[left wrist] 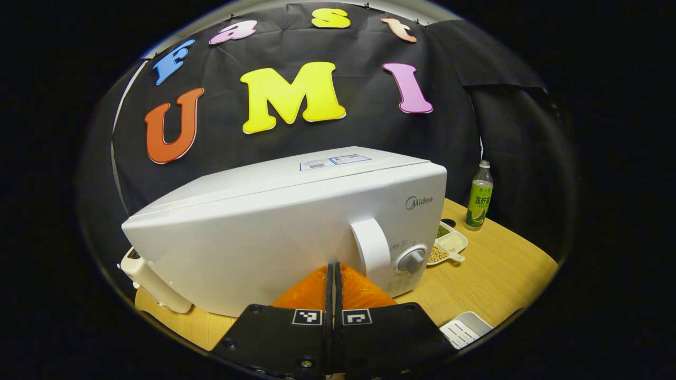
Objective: Open the microwave oven with the left hand, put the food in, and close the microwave oven.
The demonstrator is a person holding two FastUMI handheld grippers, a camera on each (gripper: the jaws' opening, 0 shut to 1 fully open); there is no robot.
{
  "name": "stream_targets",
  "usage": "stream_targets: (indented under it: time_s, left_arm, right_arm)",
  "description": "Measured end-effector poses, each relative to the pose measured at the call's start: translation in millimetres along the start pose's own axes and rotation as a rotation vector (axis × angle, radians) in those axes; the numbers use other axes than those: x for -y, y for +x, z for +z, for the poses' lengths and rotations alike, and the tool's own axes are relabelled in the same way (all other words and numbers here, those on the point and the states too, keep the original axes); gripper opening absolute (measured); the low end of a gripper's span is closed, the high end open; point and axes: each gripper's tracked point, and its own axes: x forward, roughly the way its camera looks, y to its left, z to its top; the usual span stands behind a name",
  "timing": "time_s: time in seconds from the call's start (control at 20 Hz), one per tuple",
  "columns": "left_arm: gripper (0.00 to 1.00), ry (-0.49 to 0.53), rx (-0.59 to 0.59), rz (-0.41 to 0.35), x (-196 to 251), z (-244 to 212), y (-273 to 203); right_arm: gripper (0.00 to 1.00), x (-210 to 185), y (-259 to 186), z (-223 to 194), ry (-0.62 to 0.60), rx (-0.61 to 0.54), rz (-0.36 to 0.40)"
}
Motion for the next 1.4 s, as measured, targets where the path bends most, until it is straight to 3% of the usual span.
stream_targets:
  time_s: [0.15, 0.2, 0.25, 0.3, 0.35, 0.55, 0.6, 0.65, 0.7, 0.75, 0.8, 0.85, 1.0, 1.05, 1.15, 1.2, 1.4]
  left_arm:
    - [0.0, -0.01, -0.008, 0.037, -8, 2, -9]
    - [0.09, -0.015, -0.005, 0.047, -9, 2, -17]
    - [0.0, -0.024, -0.003, 0.053, -9, 4, -26]
    - [0.09, -0.029, 0.0, 0.064, -10, 8, -34]
    - [0.0, -0.031, 0.004, 0.076, -11, 12, -44]
    - [0.0, -0.033, -0.035, 0.16, -17, 16, -85]
    - [0.01, -0.035, -0.048, 0.154, -10, 17, -94]
    - [0.0, -0.037, -0.061, 0.136, -3, 17, -100]
    - [0.24, -0.035, -0.068, 0.128, 3, 18, -109]
    - [0.49, -0.028, -0.053, 0.129, 7, 23, -118]
    - [0.73, -0.015, -0.031, 0.151, 7, 31, -127]
    - [0.98, -0.008, -0.012, 0.159, 8, 38, -134]
    - [0.96, 0.0, 0.042, 0.152, 12, 53, -156]
    - [0.96, -0.002, 0.069, 0.149, 11, 61, -164]
    - [0.96, -0.03, 0.102, 0.141, 4, 70, -184]
    - [0.96, -0.048, 0.116, 0.138, -1, 72, -194]
    - [0.96, -0.062, 0.148, 0.161, -31, 81, -239]
  right_arm:
    - [0.98, -8, -7, 9, -0.02, 0.021, 0.024]
    - [0.98, -12, -8, 12, -0.032, 0.032, 0.035]
    - [0.99, -15, -9, 17, -0.056, 0.05, 0.046]
    - [0.99, -18, -11, 23, -0.079, 0.07, 0.062]
    - [0.99, -24, -13, 30, -0.103, 0.087, 0.083]
    - [0.98, -45, -15, 55, -0.181, 0.167, 0.174]
    - [0.92, -52, -18, 62, -0.198, 0.195, 0.201]
    - [0.98, -62, -20, 67, -0.214, 0.212, 0.237]
    - [0.92, -73, -21, 68, -0.229, 0.224, 0.282]
    - [0.92, -82, -22, 71, -0.243, 0.231, 0.31]
    - [0.99, -88, -23, 74, -0.258, 0.236, 0.331]
    - [0.99, -93, -24, 77, -0.274, 0.242, 0.341]
    - [0.99, -109, -38, 85, -0.294, 0.268, 0.348]
    - [0.92, -114, -45, 88, -0.298, 0.281, 0.343]
    - [0.91, -119, -63, 91, -0.294, 0.291, 0.324]
    - [0.99, -123, -70, 90, -0.287, 0.294, 0.319]
    - [0.99, -132, -98, 98, -0.234, 0.326, 0.281]
